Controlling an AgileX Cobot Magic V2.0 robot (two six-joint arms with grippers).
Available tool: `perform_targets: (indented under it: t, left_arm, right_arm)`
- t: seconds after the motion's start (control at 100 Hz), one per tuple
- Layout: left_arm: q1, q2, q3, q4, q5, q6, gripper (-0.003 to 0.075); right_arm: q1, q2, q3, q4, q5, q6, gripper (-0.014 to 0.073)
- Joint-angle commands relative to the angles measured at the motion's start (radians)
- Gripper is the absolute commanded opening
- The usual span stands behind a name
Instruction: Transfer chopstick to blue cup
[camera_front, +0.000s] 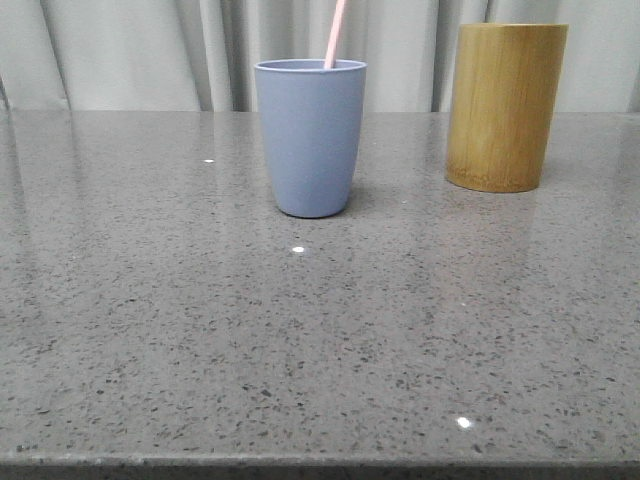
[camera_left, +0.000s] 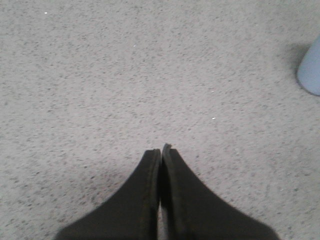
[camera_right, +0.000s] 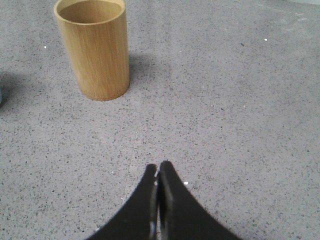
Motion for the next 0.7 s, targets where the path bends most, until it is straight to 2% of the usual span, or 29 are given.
perform_targets:
  t: [0.0,0.1,0.27,0.39,0.47,0.57,0.65,0.69]
  left_arm:
    - [-0.017,-0.055,0.003,0.036,-0.089,-0.002,-0.0019]
    - [-0.017,-0.156,0.088,0.062,-0.208,-0.002,-0.0019]
    - [-0.017,-0.388,0.352,0.074,-0.599,-0.002,-0.0019]
    - [-0.017,-0.564,0.554,0.076,-0.791,-0.002,-0.0019]
    - [-0.015,-0.679,0.664,0.086,-0.835,-0.002,-0.0019]
    - [-0.015,-0.814,0.768,0.086,-0.829,-0.002,-0.0019]
    - [-0.013,-0.792,0.823,0.093,-0.862,-0.004,-0.0019]
    - [-0.009,-0.792,0.822,0.101,-0.81,-0.004,-0.0019]
  right_arm:
    - [-0.004,0.0,-0.023,-0.019,-0.07,0.001,-0.0067]
    - [-0.004,0.0,-0.023,-0.019,-0.07,0.001,-0.0067]
    - [-0.004,0.0,-0.023,-0.019,-0.07,0.001,-0.0067]
    - [-0.004,0.0,-0.023,-0.019,-0.07,0.001,-0.0067]
    - [-0.004,0.0,-0.023,-0.019,-0.07,0.001,-0.0067]
    - [-0.004,0.0,-0.023,-0.019,-0.07,0.001,-0.0067]
    - [-0.004,0.001,-0.023,-0.019,-0.068,0.001,-0.0067]
    - [-0.004,0.001,-0.023,-0.019,-0.069,0.001,-0.0067]
